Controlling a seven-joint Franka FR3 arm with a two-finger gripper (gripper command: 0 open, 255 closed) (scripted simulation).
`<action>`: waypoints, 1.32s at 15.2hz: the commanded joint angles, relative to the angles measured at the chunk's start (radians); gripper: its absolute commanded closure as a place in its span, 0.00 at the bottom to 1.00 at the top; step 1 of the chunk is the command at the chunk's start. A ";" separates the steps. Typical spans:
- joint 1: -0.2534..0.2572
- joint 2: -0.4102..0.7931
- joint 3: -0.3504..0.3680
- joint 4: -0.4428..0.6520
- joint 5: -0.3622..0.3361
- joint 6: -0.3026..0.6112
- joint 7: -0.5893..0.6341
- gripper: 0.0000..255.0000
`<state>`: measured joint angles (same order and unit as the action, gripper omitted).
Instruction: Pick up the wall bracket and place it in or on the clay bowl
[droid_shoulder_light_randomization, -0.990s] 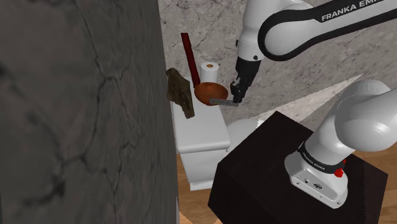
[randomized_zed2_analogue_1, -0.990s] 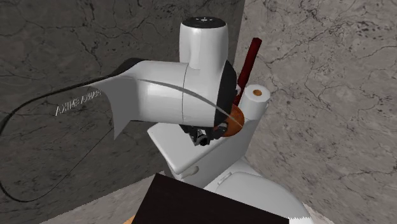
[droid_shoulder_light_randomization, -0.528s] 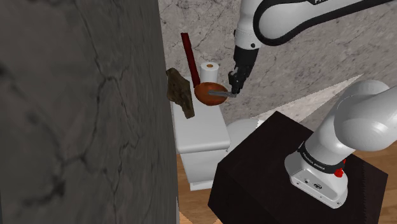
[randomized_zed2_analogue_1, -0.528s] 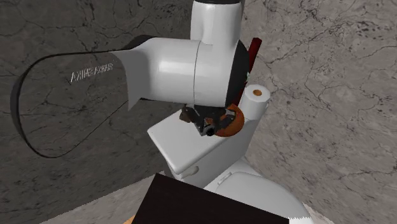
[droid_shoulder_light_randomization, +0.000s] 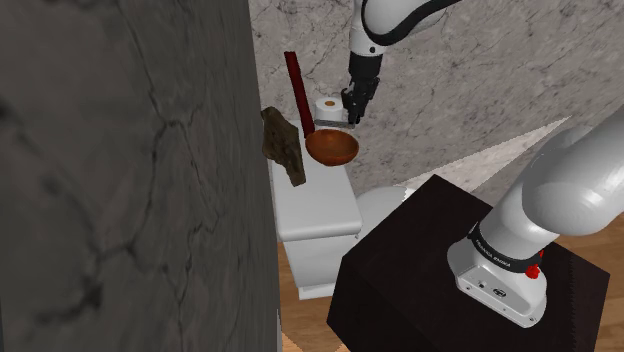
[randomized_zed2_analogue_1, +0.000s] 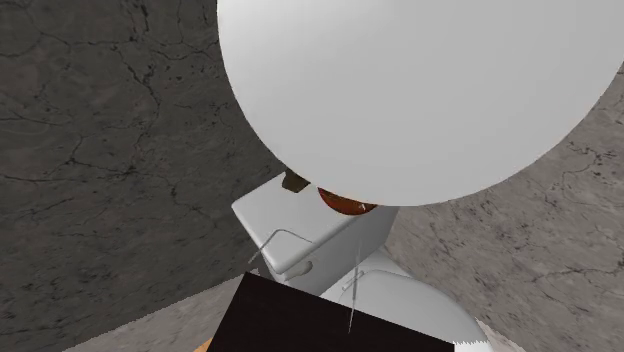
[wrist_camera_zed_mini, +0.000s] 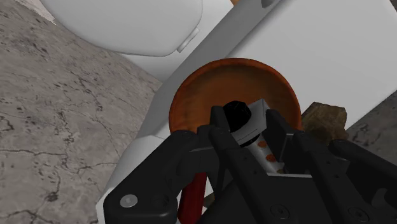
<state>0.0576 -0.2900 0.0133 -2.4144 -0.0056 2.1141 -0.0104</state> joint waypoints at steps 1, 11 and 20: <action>-0.007 0.052 -0.009 0.049 -0.004 0.002 -0.013 1.00; -0.007 0.122 -0.009 -0.025 -0.006 0.146 -0.011 1.00; -0.007 0.159 -0.009 -0.050 -0.007 0.209 -0.010 1.00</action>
<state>0.0504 -0.1308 0.0048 -2.4637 -0.0122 2.3219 -0.0202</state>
